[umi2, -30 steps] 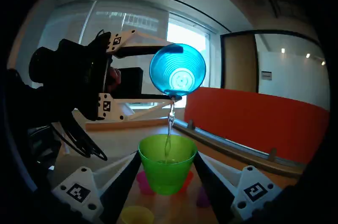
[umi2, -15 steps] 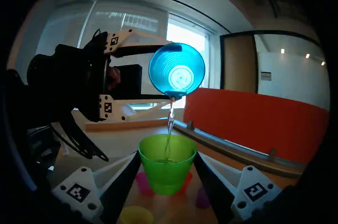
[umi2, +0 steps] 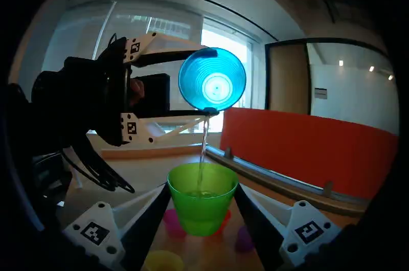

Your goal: Pour water

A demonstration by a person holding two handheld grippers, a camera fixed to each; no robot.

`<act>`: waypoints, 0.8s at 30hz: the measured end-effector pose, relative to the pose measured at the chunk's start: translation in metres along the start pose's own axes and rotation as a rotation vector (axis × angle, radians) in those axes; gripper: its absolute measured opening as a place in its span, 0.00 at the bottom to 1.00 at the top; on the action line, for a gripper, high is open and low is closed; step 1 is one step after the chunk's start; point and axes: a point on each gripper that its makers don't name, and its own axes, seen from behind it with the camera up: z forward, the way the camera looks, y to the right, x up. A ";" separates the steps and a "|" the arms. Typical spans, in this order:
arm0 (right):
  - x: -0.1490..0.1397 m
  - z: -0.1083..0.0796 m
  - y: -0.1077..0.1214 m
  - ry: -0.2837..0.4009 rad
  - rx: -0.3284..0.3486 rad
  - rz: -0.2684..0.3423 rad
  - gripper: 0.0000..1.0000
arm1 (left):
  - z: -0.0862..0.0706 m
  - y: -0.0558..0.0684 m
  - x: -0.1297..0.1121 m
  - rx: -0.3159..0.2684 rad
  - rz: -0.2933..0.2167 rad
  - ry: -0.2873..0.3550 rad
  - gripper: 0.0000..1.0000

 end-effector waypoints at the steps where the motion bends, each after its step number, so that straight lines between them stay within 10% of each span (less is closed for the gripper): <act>1: 0.000 0.000 0.000 0.001 0.000 0.000 0.91 | 0.000 0.000 0.000 0.001 0.002 0.000 0.86; 24: 0.006 0.000 0.002 0.013 -0.008 0.000 0.91 | 0.000 0.005 0.002 0.003 -0.059 -0.001 0.86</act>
